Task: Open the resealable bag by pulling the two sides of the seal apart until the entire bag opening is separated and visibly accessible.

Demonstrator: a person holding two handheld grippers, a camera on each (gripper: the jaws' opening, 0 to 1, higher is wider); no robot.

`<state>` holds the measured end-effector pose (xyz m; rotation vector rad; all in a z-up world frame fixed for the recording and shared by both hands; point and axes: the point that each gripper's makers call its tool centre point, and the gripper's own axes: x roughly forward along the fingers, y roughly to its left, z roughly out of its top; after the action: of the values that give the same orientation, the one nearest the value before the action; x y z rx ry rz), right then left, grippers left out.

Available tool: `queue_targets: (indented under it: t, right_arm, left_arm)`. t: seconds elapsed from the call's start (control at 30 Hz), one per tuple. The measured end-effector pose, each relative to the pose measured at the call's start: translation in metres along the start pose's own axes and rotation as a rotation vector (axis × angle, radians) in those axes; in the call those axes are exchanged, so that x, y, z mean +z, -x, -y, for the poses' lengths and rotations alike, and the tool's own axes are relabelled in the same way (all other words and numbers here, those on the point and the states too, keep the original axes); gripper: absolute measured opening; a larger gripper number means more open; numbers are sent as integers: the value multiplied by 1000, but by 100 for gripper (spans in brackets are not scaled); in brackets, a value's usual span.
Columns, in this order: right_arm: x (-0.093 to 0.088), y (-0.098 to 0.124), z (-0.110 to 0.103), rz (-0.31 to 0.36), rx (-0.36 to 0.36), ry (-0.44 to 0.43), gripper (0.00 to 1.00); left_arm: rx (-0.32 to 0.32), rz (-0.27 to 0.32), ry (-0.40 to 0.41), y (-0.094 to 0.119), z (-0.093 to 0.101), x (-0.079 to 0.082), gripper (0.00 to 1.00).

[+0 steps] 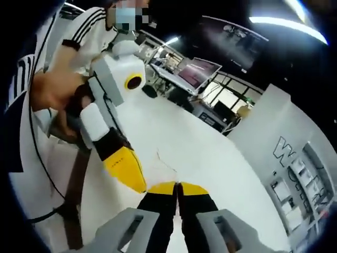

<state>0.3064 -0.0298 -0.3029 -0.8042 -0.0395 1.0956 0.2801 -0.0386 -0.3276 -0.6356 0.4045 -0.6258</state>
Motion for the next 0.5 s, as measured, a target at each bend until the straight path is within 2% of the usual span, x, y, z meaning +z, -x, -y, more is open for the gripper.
queue_targets:
  t: [0.1, 0.23, 0.37, 0.5]
  right_arm:
    - [6, 0, 18, 48, -84, -32, 0]
    - [9, -1, 31, 94, -154, -58, 0]
    - [11, -3, 36, 138, -171, -129, 0]
    - [13, 0, 43, 195, -180, -224, 0]
  left_arm:
    - [-5, -8, 2, -3, 2, -4, 1]
    - [-5, 4, -16, -7, 5, 1, 1]
    - [2, 8, -35, -11, 1, 5, 1]
    - [1, 36, -82, -12, -1, 12, 2]
